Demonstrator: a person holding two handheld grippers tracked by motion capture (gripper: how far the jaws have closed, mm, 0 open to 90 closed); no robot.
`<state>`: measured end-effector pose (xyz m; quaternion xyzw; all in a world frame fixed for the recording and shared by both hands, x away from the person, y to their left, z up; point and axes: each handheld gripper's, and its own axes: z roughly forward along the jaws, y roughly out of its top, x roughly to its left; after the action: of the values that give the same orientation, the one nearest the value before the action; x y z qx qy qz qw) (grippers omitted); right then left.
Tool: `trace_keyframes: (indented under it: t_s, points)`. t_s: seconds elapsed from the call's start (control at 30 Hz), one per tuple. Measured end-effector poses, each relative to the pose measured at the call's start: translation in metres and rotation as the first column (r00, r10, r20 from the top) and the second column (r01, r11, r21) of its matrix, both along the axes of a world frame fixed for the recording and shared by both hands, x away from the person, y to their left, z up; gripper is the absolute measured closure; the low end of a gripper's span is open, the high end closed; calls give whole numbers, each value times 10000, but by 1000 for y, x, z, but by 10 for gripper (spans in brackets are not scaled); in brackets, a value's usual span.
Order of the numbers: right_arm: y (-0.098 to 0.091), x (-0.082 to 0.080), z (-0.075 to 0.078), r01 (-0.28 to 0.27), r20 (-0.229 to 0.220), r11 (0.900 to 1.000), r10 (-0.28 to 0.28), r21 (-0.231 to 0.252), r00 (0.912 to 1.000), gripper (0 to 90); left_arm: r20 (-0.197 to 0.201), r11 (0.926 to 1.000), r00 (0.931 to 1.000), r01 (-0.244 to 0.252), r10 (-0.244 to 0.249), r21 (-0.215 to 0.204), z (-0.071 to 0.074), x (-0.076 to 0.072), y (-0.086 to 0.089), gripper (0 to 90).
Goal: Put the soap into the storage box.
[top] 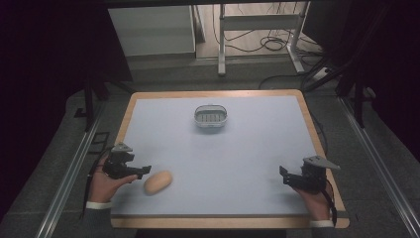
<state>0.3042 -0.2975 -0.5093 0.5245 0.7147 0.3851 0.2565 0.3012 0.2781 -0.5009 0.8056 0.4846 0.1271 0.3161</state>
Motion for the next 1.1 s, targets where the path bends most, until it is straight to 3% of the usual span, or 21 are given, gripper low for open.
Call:
trace_keyframes:
  t_s: [0.27, 0.33, 0.47, 0.73, 1.1]
  points:
    - [-2, -1, 1, 2, 3, 10000, -2, 26, 10000, 56, -148, 10000, 9999, 2, -3, -50, 4, -7, -2, 140]
    - [-3, -1, 1, 34, 15, 10000, -34, -10, 10000, 56, -231, 9994, 9997, 42, -50, -334, 8, -8, -2, 142]
    - [-4, -1, 1, 45, 46, 9999, -44, -120, 10000, 56, -253, 9983, 9991, 317, -329, -489, 17, -9, -3, 154]
    - [-3, -4, 2, 48, 79, 9997, -46, -257, 10000, 56, -435, 9971, 9962, 756, -759, -98, 31, -12, -5, 169]
    - [-3, -5, 2, 58, 34, 9997, -57, -217, 10000, 56, -809, 9894, 9870, 1420, -1391, 314, 29, -15, -21, 183]
